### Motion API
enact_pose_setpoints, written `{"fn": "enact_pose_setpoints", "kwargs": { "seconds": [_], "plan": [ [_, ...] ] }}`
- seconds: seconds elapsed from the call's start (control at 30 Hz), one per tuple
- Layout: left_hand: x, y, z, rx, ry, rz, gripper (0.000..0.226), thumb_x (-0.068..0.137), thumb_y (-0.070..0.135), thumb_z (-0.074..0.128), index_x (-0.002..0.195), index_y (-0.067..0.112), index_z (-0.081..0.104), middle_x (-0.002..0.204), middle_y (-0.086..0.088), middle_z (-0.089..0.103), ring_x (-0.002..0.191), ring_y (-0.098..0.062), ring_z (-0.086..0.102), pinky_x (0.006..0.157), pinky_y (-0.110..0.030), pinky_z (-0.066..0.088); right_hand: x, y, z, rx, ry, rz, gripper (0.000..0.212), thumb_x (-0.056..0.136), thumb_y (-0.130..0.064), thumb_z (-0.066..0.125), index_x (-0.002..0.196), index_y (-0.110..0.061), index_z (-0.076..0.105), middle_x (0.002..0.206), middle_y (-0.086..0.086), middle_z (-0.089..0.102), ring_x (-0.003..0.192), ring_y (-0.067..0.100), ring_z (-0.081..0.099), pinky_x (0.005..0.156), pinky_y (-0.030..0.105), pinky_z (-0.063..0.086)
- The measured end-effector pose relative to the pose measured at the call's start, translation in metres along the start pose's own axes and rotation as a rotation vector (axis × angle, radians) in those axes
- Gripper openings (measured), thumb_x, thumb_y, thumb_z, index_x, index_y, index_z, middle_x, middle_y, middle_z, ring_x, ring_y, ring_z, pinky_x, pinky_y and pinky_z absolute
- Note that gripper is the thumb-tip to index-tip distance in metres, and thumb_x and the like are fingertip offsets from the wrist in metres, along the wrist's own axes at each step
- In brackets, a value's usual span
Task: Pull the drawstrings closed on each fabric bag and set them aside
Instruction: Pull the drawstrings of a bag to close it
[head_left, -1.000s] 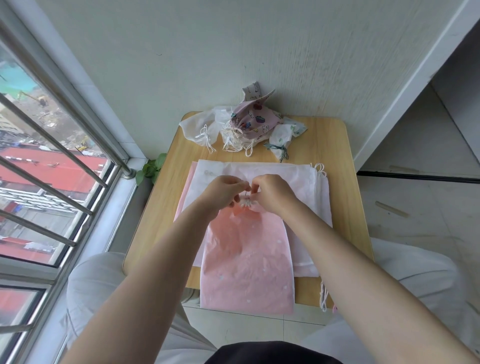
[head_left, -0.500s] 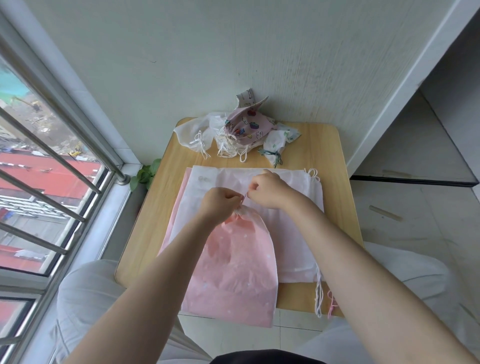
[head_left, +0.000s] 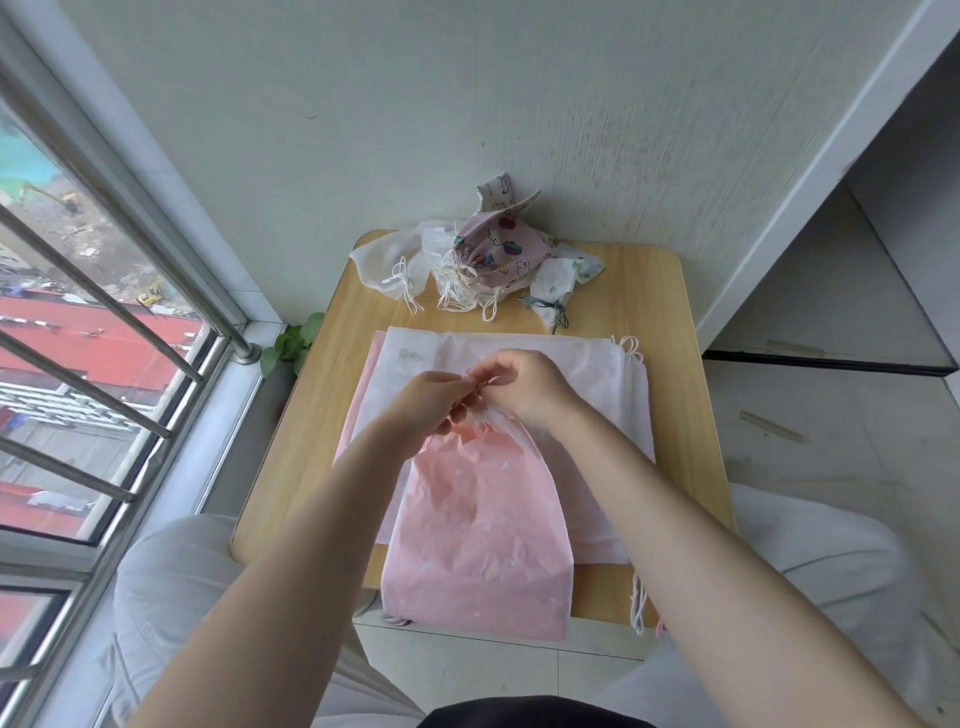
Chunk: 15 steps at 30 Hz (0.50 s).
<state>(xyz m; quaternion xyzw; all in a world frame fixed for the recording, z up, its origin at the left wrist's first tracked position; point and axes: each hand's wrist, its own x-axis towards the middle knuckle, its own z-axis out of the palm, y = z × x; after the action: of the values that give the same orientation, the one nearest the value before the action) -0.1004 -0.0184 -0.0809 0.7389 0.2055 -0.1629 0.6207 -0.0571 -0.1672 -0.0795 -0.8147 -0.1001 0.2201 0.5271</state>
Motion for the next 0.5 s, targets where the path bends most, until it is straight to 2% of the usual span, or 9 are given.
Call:
{"fn": "enact_pose_setpoints", "kwargs": {
  "seconds": [0.07, 0.17, 0.23, 0.3, 0.37, 0.43, 0.5],
  "plan": [
    [0.000, 0.002, -0.001, -0.056, -0.042, -0.031, 0.024, 0.097, 0.015, 0.049, 0.080, 0.004, 0.062, 0.073, -0.011, 0.054, 0.055, -0.015, 0.042, 0.050, -0.026, 0.022, -0.002, 0.005, 0.004, 0.015, 0.070, -0.026, 0.014, 0.078, -0.009, 0.074, 0.080, -0.023, 0.073, 0.080, -0.003, 0.075, 0.080, 0.014, 0.072, 0.079, 0.033, 0.059],
    [-0.003, 0.004, -0.001, -0.076, -0.057, -0.050, 0.023, 0.095, 0.014, 0.052, 0.080, 0.003, 0.064, 0.066, -0.007, 0.055, 0.053, -0.014, 0.042, 0.048, -0.025, 0.022, -0.004, 0.006, 0.004, -0.012, 0.122, -0.066, 0.009, 0.082, -0.020, 0.077, 0.077, -0.016, 0.071, 0.073, -0.005, 0.071, 0.072, 0.011, 0.068, 0.070, 0.024, 0.055],
    [-0.005, 0.001, -0.002, -0.049, -0.011, -0.039, 0.024, 0.095, 0.015, 0.055, 0.080, 0.003, 0.069, 0.060, -0.004, 0.054, 0.051, -0.013, 0.040, 0.047, -0.024, 0.024, -0.002, 0.011, 0.001, -0.076, 0.104, -0.069, 0.008, 0.085, -0.012, 0.071, 0.080, -0.015, 0.067, 0.073, -0.005, 0.067, 0.070, 0.010, 0.065, 0.071, 0.025, 0.054],
    [-0.004, -0.003, -0.003, -0.007, 0.087, -0.004, 0.021, 0.094, 0.016, 0.058, 0.085, 0.006, 0.075, 0.062, -0.005, 0.054, 0.050, -0.013, 0.038, 0.046, -0.022, 0.026, 0.000, 0.016, -0.005, -0.104, 0.097, -0.041, 0.018, 0.087, -0.003, 0.062, 0.079, -0.020, 0.061, 0.075, -0.004, 0.064, 0.070, 0.012, 0.064, 0.075, 0.029, 0.053],
    [-0.003, -0.005, -0.004, 0.074, 0.160, 0.043, 0.018, 0.093, 0.017, 0.061, 0.086, 0.011, 0.076, 0.064, -0.007, 0.057, 0.048, -0.013, 0.038, 0.043, -0.020, 0.030, 0.000, 0.019, -0.011, -0.116, 0.050, -0.012, 0.019, 0.088, -0.005, 0.061, 0.081, -0.022, 0.058, 0.082, -0.002, 0.064, 0.079, 0.016, 0.064, 0.081, 0.033, 0.053],
    [-0.003, -0.005, 0.000, 0.133, 0.167, 0.088, 0.014, 0.092, 0.014, 0.063, 0.089, 0.012, 0.076, 0.059, -0.003, 0.060, 0.044, -0.010, 0.041, 0.041, -0.018, 0.032, -0.004, 0.016, -0.012, -0.071, -0.006, -0.008, 0.014, 0.085, -0.011, 0.068, 0.088, -0.020, 0.057, 0.094, 0.000, 0.066, 0.089, 0.015, 0.064, 0.084, 0.029, 0.052],
    [-0.006, -0.001, 0.005, 0.136, 0.158, 0.125, 0.008, 0.090, 0.009, 0.064, 0.092, 0.011, 0.072, 0.056, 0.001, 0.061, 0.043, -0.009, 0.045, 0.038, -0.016, 0.034, -0.006, 0.009, -0.008, 0.046, -0.054, -0.017, 0.025, 0.082, -0.008, 0.072, 0.098, -0.017, 0.056, 0.103, 0.001, 0.067, 0.097, 0.013, 0.065, 0.086, 0.025, 0.052]
  ]
}}
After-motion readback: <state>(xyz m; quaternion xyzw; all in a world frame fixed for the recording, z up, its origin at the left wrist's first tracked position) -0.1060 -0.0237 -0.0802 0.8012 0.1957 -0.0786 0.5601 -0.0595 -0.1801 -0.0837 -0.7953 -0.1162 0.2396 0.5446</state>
